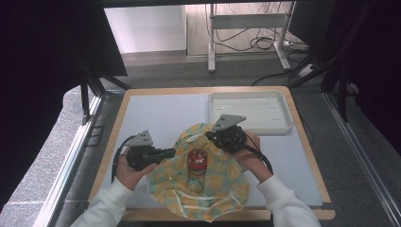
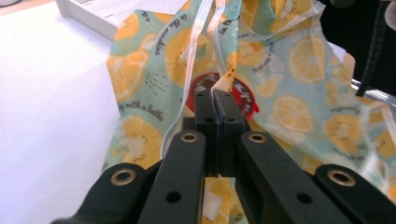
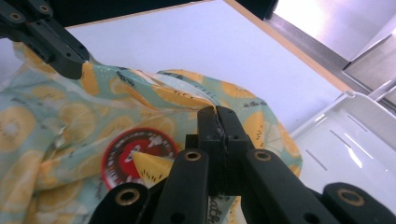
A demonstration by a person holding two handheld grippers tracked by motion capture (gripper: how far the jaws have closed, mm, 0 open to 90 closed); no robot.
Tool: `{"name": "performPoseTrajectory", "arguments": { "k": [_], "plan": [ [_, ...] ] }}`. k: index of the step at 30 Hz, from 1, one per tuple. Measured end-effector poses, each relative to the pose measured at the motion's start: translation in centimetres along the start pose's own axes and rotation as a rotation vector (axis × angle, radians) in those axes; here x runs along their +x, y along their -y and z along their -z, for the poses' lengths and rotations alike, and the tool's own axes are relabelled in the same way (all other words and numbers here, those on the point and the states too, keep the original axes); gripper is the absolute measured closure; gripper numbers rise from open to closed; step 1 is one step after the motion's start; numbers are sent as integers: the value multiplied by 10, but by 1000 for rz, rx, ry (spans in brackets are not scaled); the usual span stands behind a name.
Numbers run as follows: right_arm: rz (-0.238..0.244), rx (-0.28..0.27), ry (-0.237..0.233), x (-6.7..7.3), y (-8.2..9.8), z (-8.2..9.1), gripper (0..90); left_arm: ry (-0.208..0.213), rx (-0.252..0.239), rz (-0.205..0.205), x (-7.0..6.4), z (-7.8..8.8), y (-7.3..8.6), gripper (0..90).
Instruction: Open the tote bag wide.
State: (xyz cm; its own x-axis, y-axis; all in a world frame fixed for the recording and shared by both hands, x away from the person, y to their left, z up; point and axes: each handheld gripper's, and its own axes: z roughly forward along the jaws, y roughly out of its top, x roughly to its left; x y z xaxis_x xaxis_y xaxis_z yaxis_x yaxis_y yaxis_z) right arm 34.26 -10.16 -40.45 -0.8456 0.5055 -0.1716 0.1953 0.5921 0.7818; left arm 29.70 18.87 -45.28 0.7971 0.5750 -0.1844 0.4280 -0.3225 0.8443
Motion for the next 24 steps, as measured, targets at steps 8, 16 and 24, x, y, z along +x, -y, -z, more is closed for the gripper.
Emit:
{"name": "performPoseTrajectory", "arguments": {
  "k": [8, 16, 24],
  "plan": [
    [-27, 19, 24, -15, -1, -19, 889, -42, 5, 22, 15, -8, -3, 900],
    [-53, 58, 51, -28, 6, -50, 889, -87, 52, 50, 35, -28, 0, 900],
    [-101, 132, 31, -30, 28, -84, 889, -99, 137, 70, 45, -50, 17, 900]
  ]
}}
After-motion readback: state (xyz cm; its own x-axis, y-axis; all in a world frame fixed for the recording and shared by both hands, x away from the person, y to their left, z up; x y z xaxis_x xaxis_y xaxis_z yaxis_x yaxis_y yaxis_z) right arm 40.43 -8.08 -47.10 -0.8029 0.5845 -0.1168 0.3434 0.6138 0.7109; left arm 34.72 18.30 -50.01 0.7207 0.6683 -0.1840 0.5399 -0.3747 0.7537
